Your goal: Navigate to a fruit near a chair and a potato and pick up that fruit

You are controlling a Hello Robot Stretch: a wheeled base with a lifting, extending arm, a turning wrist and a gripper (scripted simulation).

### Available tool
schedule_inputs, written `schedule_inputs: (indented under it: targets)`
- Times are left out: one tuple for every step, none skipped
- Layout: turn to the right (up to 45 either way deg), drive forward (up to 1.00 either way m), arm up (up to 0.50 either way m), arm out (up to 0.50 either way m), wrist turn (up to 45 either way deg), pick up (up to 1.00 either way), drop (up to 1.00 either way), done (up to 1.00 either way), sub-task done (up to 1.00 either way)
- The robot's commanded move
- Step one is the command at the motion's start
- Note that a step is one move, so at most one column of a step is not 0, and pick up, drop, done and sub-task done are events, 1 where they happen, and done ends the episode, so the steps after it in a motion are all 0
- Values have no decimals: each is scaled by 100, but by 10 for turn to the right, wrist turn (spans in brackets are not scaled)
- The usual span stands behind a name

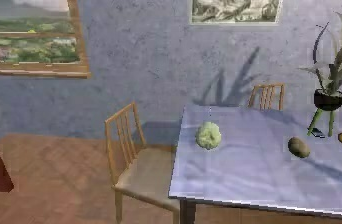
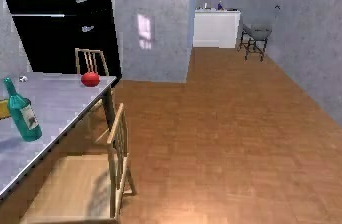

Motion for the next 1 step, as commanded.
schedule_inputs:
  targets:
    - [-240,0,0,0,0,0,0,0,0]
